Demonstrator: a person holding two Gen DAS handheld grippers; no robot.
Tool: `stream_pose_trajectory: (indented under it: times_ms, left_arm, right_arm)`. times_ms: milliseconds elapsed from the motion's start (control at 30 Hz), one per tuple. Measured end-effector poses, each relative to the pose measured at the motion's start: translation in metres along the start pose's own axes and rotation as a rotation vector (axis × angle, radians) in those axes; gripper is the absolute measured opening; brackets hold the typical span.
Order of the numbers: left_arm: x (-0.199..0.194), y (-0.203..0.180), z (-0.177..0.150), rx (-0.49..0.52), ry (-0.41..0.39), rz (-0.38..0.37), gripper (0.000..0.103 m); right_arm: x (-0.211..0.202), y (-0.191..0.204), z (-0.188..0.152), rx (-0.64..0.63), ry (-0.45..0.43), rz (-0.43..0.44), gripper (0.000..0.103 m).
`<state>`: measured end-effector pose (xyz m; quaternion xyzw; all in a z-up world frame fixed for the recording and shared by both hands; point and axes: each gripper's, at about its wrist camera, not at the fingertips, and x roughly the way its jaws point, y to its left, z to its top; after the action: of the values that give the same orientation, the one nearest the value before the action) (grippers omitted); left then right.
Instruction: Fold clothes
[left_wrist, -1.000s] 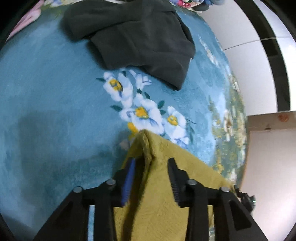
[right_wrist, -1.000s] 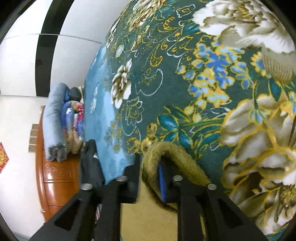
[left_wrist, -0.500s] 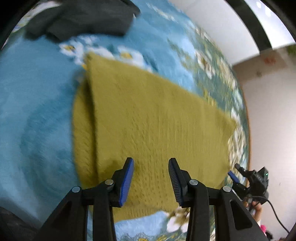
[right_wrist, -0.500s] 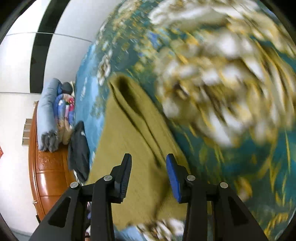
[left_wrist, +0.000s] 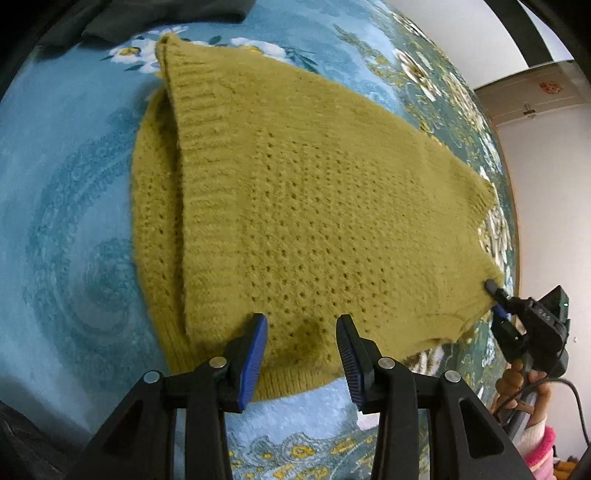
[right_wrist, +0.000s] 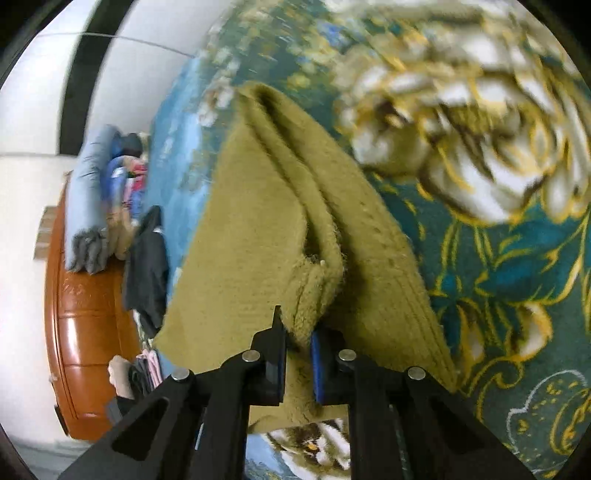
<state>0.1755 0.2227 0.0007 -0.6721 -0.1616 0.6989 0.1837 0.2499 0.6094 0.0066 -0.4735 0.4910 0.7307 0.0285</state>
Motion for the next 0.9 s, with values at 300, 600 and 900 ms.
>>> stream_pose_trajectory:
  times_ms: [300,600,900]
  left_arm:
    - [-0.004,0.011,-0.005,-0.020,0.020,-0.024,0.043]
    - [-0.009,-0.038,-0.012,0.134,-0.027,-0.090,0.043]
    - [0.054,-0.120,-0.013,0.303,0.086,-0.048,0.043]
  right_arm:
    - [0.006,-0.038,-0.011,0.063,0.027,-0.070,0.011]
    - [-0.016,-0.008,-0.001,-0.086,0.025,-0.115,0.025]
    - [-0.020,-0.032,0.013,-0.103,-0.006,-0.241,0.066]
